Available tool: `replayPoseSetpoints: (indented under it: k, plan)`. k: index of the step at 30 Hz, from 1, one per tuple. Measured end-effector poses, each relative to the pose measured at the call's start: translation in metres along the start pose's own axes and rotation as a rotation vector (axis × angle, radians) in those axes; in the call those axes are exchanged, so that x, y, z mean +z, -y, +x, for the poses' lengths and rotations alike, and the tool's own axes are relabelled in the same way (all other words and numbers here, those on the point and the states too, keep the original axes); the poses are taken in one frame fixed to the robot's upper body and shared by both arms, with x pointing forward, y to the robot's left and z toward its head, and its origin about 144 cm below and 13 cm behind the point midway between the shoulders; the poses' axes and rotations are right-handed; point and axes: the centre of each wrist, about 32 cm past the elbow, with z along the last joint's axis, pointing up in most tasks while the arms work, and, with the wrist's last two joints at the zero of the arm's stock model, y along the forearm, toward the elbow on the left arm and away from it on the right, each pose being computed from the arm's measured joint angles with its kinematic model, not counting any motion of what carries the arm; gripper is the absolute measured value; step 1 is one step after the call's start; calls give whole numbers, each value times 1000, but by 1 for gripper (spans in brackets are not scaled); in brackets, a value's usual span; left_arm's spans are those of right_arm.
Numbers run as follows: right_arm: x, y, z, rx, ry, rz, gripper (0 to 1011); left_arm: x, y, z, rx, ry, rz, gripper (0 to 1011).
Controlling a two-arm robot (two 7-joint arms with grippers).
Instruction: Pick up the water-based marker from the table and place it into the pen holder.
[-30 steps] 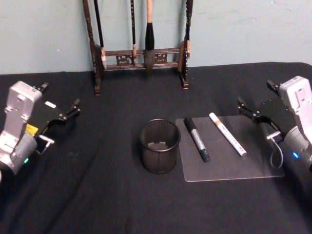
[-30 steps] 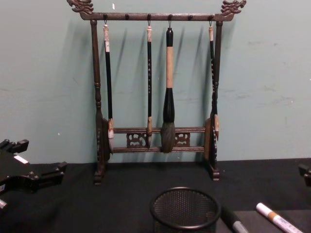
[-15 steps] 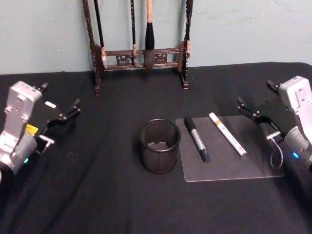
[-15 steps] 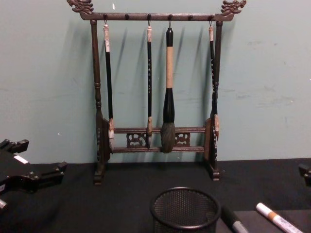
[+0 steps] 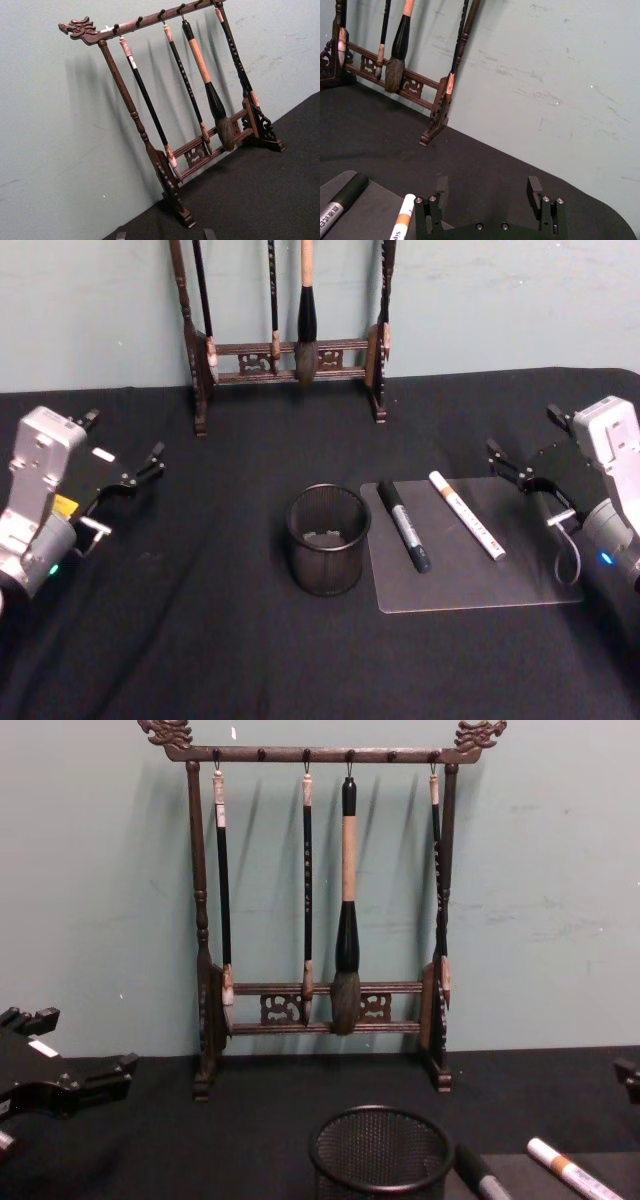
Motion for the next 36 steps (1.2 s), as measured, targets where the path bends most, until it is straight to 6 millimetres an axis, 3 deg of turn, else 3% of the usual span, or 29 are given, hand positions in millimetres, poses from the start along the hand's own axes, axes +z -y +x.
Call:
replayPoseSetpoints:
  k: [36]
  plan:
    - [1, 0, 2, 9, -12, -7, 1002, 0, 0, 0, 0, 0, 0, 1001]
